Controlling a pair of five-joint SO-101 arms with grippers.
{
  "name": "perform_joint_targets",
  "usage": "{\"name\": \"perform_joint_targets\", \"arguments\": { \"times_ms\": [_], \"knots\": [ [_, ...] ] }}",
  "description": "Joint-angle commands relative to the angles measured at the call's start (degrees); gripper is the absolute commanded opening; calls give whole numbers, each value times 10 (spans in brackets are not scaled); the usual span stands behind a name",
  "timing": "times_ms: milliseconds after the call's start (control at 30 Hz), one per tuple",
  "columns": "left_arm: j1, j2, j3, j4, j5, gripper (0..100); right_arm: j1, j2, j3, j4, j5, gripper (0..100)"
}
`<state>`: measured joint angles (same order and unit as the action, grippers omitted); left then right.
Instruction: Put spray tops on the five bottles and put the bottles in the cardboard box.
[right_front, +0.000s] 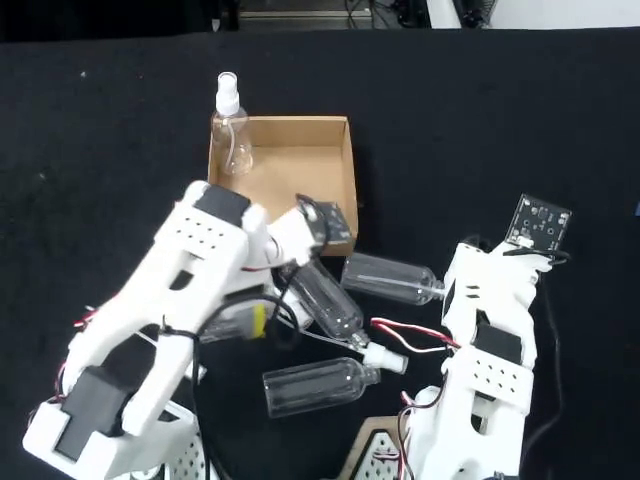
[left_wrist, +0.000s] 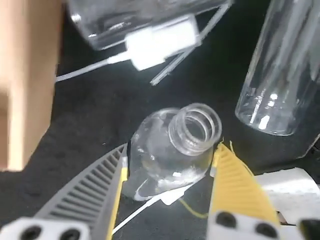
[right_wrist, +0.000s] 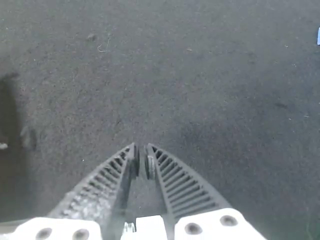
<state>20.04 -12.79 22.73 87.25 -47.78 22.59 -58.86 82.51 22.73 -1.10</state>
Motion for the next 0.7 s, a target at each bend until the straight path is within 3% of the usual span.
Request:
{"name": "perform_joint_targets", "arguments": {
  "times_ms": [0, 133, 300, 667],
  "knots": [
    [-30, -4, -12, -28, -5, 246, 10, -11, -2, -15, 6, 11],
    [-24, -11, 75, -127, -4, 248, 11, -11, -2, -15, 6, 11],
    [-16, -11, 139, -190, 7, 251, 12, -11, -2, -15, 6, 11],
    [-17, -4, 171, -208, -25, 251, 12, -11, -2, -15, 6, 11]
  ]
}}
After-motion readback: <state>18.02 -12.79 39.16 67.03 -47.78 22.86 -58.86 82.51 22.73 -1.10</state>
